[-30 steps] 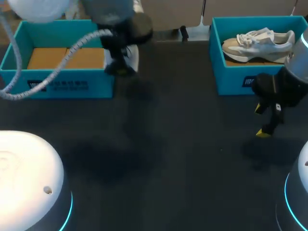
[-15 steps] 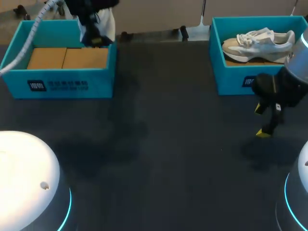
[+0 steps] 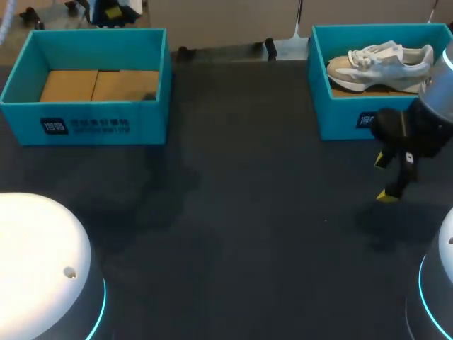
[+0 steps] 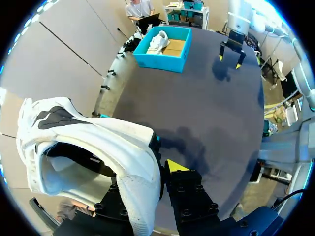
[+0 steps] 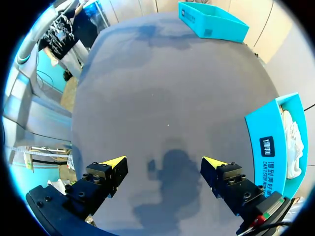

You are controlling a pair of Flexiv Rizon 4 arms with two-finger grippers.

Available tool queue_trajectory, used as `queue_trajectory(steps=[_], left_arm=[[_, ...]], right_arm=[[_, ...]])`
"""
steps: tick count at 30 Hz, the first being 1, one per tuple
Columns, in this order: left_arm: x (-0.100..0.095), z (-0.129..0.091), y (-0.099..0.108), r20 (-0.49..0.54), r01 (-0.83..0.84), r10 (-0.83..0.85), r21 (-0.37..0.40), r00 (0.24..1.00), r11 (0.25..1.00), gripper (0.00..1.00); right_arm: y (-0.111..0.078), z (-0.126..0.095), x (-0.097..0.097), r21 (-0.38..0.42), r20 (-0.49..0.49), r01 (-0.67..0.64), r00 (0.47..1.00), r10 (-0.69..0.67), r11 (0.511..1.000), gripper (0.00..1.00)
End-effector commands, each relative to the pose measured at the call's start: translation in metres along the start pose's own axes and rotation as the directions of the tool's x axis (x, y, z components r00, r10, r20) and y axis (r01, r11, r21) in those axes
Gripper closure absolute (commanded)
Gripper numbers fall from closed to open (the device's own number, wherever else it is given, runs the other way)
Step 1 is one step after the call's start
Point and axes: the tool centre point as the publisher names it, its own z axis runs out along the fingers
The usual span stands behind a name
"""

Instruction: Take the shoe out of the shoebox, open the shoe tongue, remove and reinsert the insole, then place the shoe into the shoebox

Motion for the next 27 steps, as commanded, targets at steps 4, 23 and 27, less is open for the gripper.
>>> queue_trajectory(steps=[4, 23, 27], left_arm=[[-0.029, 0.017, 0.011, -0.065, -0.054, 0.052, -0.021, 0.997, 0.998, 1.00], [-0.090, 0.050, 0.022, -0.070, -0.072, 0.072, -0.006, 0.995, 0.997, 1.00], [-0.090, 0.050, 0.022, -0.070, -0.072, 0.072, -0.006, 0.995, 0.997, 1.00]], right_arm=[[0.000, 0.000, 0.000, 0.002, 0.002, 0.000, 1.000, 0.000, 1.000, 0.00], [0.000, 0.000, 0.000, 0.002, 0.002, 0.000, 1.000, 0.000, 1.000, 0.00], [0.000, 0.000, 0.000, 0.002, 0.002, 0.000, 1.000, 0.000, 1.000, 0.00]])
